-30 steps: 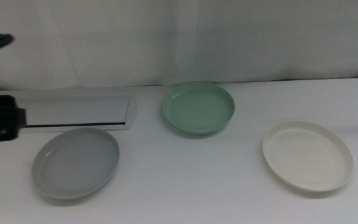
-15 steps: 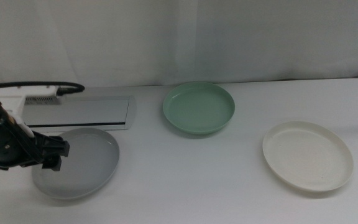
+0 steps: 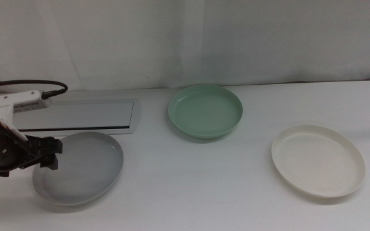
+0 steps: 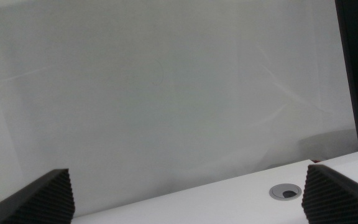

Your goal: Stack the three bowls on top of each other.

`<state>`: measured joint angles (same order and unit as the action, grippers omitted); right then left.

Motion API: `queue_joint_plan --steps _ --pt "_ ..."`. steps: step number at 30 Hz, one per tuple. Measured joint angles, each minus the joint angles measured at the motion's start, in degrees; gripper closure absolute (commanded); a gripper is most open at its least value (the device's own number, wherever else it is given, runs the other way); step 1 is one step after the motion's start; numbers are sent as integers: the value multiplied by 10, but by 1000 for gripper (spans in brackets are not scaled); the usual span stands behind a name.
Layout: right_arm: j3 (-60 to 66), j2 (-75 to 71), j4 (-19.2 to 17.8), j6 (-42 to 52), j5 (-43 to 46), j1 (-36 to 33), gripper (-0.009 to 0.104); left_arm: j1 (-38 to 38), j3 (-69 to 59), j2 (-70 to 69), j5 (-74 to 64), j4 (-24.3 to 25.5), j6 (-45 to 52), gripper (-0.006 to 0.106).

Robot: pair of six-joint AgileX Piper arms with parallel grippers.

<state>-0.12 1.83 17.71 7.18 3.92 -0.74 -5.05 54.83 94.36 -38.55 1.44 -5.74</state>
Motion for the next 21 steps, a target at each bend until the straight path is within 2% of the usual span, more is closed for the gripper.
queue_joint_plan --steps 13,19,21 --pt "0 0 1 0 0 0 -8 0 1 65 49 -4 11 19" --pt "0 0 1 0 1 0 -8 0 1 90 64 -4 11 28" --pt "0 0 6 -3 1 0 -8 0 1 96 65 -6 11 35"
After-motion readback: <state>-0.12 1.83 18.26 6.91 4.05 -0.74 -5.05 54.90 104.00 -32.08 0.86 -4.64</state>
